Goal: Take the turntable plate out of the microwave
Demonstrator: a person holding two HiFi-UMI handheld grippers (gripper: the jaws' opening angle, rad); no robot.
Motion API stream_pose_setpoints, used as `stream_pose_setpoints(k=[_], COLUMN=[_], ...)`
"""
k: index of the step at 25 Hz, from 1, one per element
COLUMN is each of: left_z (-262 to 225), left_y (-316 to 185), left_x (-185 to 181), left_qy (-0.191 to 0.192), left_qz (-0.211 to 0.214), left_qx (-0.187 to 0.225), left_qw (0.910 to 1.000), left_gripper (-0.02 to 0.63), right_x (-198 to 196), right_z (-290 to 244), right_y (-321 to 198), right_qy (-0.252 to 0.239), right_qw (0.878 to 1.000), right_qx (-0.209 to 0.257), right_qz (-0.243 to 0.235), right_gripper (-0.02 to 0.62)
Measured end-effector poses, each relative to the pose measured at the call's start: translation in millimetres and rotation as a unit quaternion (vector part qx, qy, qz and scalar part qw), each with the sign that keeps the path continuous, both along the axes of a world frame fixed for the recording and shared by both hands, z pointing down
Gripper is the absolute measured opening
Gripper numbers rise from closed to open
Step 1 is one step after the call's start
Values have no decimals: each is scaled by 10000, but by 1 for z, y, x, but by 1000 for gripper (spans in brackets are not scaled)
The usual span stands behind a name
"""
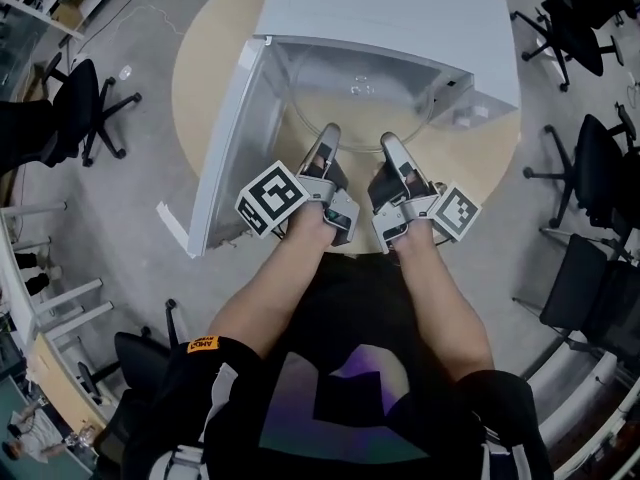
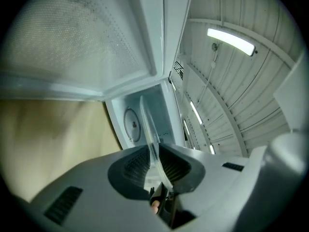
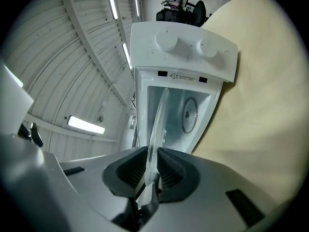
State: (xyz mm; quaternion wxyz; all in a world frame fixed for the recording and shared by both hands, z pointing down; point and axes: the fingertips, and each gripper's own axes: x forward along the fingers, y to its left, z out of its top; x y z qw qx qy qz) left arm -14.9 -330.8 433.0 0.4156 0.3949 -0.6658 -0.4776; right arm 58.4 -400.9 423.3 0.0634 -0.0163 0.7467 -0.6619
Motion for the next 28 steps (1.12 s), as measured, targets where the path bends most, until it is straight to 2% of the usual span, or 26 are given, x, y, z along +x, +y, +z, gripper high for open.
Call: stream_pose_setpoints(k=[8,15,28], left_z=[2,8,47], left_y=[30,55,70], left_x=[72,134,176], left_qy=[12,27,210], left_qz=[-422,-597,-706], left_qx=[-24,-75,-288], left_qw=[9991,9982,9969], left_gripper=[101,101,103], right_x=[66,124,164], right_z=[3,11,50], right_y=[24,47,61], right_qy=[-13,44,308], right_qw=[9989,9972,9945], right_qx=[-24,-15,-95], right_qz=[-477,-744,-996], right_gripper=[64,66,69])
